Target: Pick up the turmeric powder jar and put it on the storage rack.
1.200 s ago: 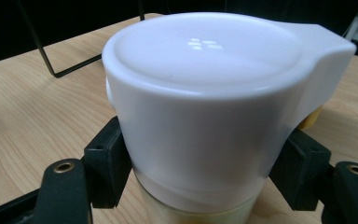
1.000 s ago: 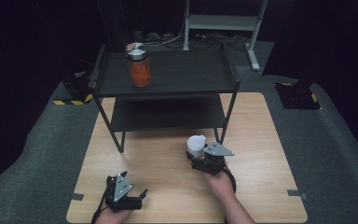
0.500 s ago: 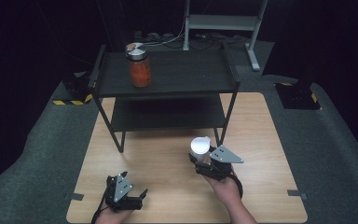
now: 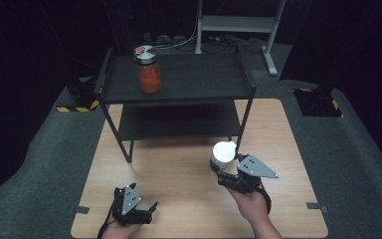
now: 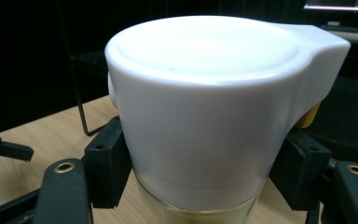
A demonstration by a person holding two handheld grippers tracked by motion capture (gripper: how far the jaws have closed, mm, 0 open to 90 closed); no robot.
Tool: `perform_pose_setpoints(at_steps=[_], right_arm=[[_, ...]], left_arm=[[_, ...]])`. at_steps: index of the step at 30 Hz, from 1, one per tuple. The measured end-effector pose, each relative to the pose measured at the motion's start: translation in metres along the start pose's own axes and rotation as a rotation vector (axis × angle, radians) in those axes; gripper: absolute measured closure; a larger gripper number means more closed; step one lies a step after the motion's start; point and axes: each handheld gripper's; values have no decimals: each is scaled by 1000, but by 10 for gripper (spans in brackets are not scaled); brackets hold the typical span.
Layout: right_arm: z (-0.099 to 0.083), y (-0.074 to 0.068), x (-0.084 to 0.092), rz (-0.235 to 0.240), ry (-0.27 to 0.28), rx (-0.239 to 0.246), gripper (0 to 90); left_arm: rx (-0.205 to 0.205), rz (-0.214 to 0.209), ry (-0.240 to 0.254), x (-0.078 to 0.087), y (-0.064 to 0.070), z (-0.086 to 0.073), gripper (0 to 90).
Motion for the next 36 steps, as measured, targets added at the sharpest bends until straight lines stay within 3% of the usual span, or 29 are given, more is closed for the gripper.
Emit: perform_pose_setpoints(at_steps=[16, 36], right_arm=[[34, 1, 21, -9, 85, 25, 301], [72, 2, 24, -18, 167, 44, 301]], left_arm=[[6, 3, 4, 0, 0, -1, 10], [11, -4, 2, 0, -2, 0, 10]])
Point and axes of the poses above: each handheld gripper's, and its own axes: x roughly backward along the jaws, z roughly out of its top, y roughly to its right, and after that the axes turned 7 degrees about -z, right-handed
